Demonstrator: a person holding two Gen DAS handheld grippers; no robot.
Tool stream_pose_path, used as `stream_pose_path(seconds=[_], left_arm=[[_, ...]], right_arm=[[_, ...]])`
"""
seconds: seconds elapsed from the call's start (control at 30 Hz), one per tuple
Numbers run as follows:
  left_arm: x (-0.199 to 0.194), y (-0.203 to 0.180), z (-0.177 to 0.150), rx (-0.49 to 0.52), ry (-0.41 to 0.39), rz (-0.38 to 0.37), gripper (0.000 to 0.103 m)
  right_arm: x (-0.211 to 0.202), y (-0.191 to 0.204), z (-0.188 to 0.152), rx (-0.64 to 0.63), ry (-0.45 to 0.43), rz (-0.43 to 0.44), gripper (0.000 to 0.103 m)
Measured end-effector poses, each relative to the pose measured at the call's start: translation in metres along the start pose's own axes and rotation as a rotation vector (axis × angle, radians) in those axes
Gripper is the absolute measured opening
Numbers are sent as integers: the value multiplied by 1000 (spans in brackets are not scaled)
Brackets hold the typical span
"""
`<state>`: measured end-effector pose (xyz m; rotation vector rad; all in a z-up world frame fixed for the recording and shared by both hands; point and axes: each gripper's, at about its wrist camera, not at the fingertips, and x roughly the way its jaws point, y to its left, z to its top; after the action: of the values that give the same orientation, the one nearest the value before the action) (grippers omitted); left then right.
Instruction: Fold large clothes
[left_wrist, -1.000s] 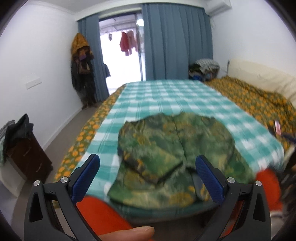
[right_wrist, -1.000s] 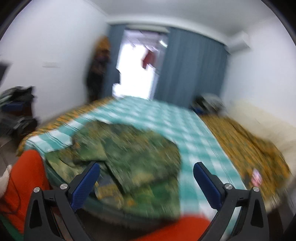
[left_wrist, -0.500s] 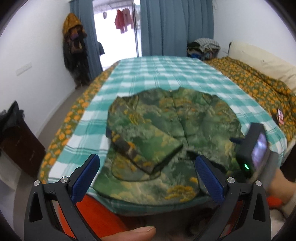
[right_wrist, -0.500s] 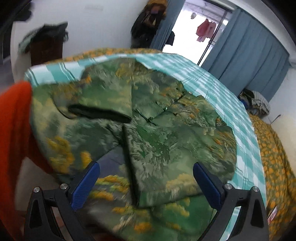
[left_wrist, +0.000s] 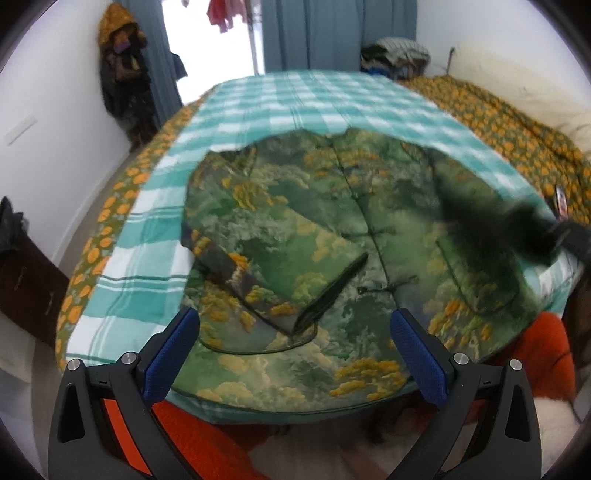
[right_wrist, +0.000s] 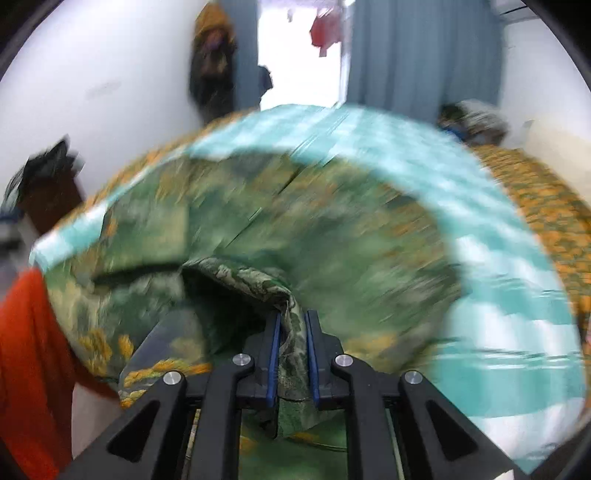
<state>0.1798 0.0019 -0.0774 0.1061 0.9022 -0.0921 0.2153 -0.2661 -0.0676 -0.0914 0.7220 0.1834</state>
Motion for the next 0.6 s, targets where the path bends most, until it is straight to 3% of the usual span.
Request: stream_pose_path(seconds=[0.13, 0.3, 0.33, 0.37, 0.43, 0.47, 0.53, 0.6], left_arm=[[19, 5, 8, 57, 21, -22, 102], [45, 4, 19, 215, 23, -57, 102], [55, 2, 19, 263, 52, -88, 102], [64, 1, 19, 294, 75, -108, 102], [79, -2, 18, 346, 106, -123, 102], [86, -3, 17, 366, 117, -125, 102], [102, -6, 14, 398, 134, -117, 102], [122, -8, 12, 416, 156, -98, 102]], right_arm=[[-48, -84, 20, 68, -93, -232, 13], [-47, -169, 18, 130, -63, -489, 15], [-44, -182, 15, 119, -43, -575, 24], [-36, -198, 11, 114, 2, -695, 42], [-34, -218, 3, 180, 40, -798, 62], [-37, -222, -1, 231, 28, -803, 62], [-49, -221, -13, 347, -17, -731, 64], [-47, -210, -21, 378, -12, -678, 64]])
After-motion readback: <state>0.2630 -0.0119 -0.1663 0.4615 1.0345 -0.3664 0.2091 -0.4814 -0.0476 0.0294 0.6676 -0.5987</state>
